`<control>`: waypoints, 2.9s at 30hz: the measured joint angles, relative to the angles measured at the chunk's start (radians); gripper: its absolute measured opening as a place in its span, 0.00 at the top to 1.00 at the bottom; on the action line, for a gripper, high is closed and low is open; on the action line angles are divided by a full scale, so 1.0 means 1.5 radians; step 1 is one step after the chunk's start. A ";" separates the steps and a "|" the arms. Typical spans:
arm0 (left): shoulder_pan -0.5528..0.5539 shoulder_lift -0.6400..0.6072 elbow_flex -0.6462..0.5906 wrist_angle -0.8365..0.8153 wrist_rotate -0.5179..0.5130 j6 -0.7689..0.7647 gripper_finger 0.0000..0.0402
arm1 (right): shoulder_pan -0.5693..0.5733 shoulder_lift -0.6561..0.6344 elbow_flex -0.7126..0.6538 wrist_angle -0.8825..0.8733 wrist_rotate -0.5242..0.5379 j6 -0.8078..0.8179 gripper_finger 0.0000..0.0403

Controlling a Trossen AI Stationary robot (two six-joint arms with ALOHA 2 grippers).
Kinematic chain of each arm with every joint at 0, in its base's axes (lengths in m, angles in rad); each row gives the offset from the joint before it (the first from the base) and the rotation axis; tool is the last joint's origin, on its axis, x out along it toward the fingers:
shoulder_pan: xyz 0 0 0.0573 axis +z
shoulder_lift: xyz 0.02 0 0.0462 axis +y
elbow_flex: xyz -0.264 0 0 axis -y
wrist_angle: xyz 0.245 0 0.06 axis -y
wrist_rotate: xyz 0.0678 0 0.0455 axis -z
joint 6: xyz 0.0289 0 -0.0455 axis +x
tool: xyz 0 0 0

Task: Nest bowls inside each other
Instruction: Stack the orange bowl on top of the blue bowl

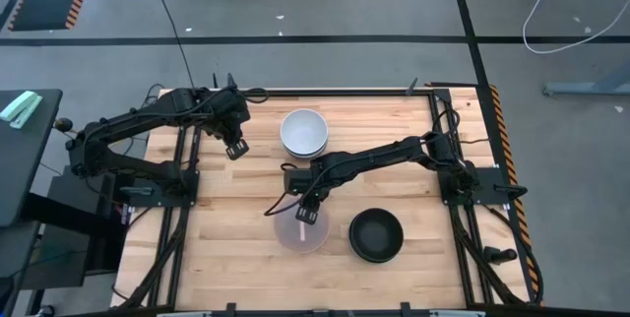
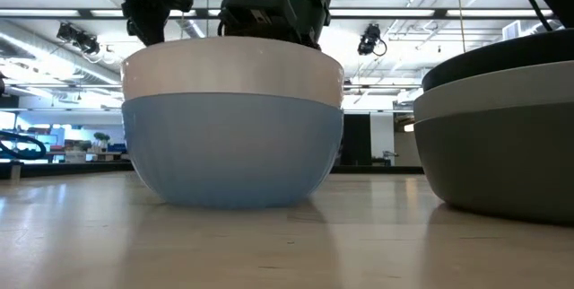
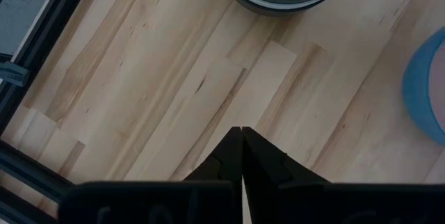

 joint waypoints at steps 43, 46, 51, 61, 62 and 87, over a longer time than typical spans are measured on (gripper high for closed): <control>0.000 0.000 0.000 -0.001 0.000 0.001 0.92 | -0.052 -0.007 0.057 -0.066 -0.040 -0.040 0.64; 0.000 0.000 0.000 -0.004 0.000 0.001 0.92 | -0.055 -0.007 0.063 -0.085 -0.037 -0.047 0.64; 0.000 0.000 0.000 -0.005 0.000 0.001 0.97 | -0.060 -0.006 0.100 -0.126 -0.027 -0.061 0.64; 0.000 0.000 0.000 -0.005 0.000 0.001 0.93 | -0.058 -0.007 0.148 -0.137 -0.009 -0.090 0.76; 0.000 0.000 0.000 -0.005 0.000 0.001 0.92 | -0.058 -0.007 0.147 -0.137 -0.009 -0.090 0.80; 0.000 0.000 0.000 -0.004 0.000 0.008 0.98 | -0.034 -0.007 0.145 -0.135 0.013 -0.103 1.00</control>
